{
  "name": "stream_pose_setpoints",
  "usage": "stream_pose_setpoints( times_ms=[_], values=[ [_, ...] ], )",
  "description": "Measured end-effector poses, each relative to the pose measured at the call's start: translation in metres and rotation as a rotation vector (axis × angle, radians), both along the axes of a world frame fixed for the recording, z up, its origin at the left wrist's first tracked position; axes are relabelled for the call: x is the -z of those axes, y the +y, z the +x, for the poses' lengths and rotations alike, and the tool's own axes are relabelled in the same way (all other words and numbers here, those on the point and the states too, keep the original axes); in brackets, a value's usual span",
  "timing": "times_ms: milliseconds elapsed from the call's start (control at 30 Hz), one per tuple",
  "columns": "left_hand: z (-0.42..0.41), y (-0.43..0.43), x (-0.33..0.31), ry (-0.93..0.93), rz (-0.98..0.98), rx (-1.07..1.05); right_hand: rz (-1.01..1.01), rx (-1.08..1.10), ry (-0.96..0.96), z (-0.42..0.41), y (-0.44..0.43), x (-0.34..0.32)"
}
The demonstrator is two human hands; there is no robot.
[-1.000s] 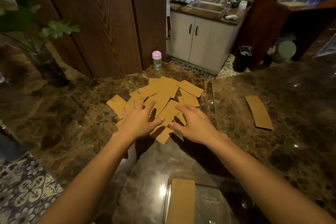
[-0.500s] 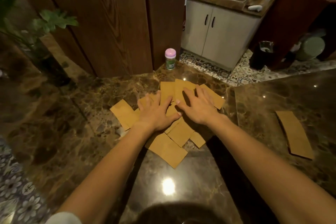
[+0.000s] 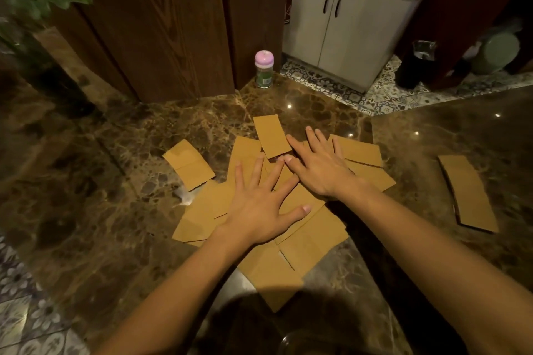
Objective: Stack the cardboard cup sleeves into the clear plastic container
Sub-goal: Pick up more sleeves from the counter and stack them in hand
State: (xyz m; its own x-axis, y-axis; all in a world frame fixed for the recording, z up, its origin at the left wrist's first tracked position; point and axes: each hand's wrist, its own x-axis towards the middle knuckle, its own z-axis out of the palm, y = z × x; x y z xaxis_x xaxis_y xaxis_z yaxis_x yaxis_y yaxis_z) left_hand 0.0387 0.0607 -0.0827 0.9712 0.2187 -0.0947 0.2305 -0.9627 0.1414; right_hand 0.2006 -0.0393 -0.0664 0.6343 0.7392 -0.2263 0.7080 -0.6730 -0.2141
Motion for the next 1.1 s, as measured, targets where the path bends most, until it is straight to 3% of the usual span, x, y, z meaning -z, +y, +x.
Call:
stream_pose_setpoints(
  times_ms=[400,500,600,700,767,867,1100],
  values=[
    [-0.018,-0.041,-0.002,-0.039,-0.032,0.274,0.029,0.102,-0.005,-0.039,-0.090,0.005],
    [-0.013,-0.042,-0.012,-0.083,-0.250,0.281,0.010,0.094,0.039,-0.042,-0.099,0.001],
    [0.008,-0.024,-0.027,-0.301,-0.491,0.161,0.002,0.078,0.073,-0.045,-0.102,-0.007],
    [0.047,0.018,-0.034,-0.344,-0.283,0.049,0.062,0.095,0.019,-0.047,-0.109,-0.015],
    [0.069,0.045,-0.034,-0.142,-0.127,-0.056,0.065,0.137,0.002,-0.042,-0.117,-0.019],
    [0.079,0.055,-0.026,0.099,-0.062,-0.058,0.015,0.229,0.075,-0.026,-0.133,-0.021],
    [0.037,-0.002,-0.009,-0.001,-0.103,0.154,-0.084,0.272,0.109,-0.025,-0.155,-0.014]
  ],
)
